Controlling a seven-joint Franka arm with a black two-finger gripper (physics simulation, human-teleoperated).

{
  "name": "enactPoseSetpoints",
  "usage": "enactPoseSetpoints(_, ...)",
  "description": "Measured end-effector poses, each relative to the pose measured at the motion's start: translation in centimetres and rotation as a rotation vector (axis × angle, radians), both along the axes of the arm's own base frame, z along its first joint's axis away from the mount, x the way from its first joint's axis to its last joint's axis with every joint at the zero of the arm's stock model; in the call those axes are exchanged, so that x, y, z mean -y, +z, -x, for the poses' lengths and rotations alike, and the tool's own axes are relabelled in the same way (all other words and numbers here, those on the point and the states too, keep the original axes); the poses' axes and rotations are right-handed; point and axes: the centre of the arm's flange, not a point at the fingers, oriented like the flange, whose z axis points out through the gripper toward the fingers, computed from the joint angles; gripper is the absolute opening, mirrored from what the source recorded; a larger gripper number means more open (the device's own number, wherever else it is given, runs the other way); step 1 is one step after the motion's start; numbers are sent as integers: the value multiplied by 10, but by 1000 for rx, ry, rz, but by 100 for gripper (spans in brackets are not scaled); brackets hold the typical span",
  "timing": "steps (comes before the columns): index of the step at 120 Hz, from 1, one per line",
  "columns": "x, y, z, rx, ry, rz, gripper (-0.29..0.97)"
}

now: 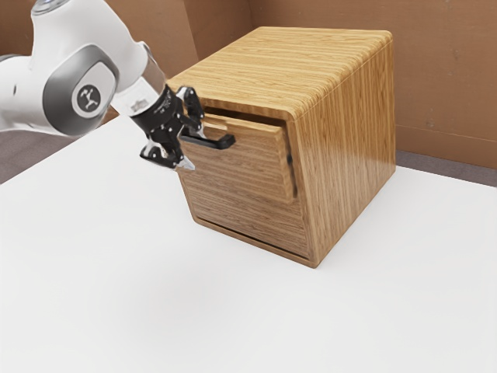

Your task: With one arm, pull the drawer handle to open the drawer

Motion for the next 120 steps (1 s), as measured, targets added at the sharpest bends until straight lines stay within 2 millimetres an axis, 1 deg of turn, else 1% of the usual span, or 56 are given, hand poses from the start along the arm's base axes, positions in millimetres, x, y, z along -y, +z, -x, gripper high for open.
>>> enactPoseSetpoints(6, 0, 3, 3, -3, 2, 2, 16)
enactPoseSetpoints(15, -2, 13, 12, 0, 6, 5, 7)
enactPoseSetpoints(22, -5, 20, 19, 0, 13, 9, 2)
enactPoseSetpoints(35, -7, 25, 27, -12, 20, 14, -5)
enactPoseSetpoints(44, -7, 24, 31, -25, 24, 19, -7)
enactPoseSetpoints(62, -7, 20, 47, -49, 32, 31, -11)
enactPoseSetpoints(72, -7, 17, 55, -61, 36, 37, -11)
enactPoseSetpoints(88, -6, 18, 70, -64, 42, 44, -11)
enactPoseSetpoints(102, -7, 19, 88, -69, 47, 50, -11)
enactPoseSetpoints(120, -9, 17, 116, -76, 61, 56, -11)
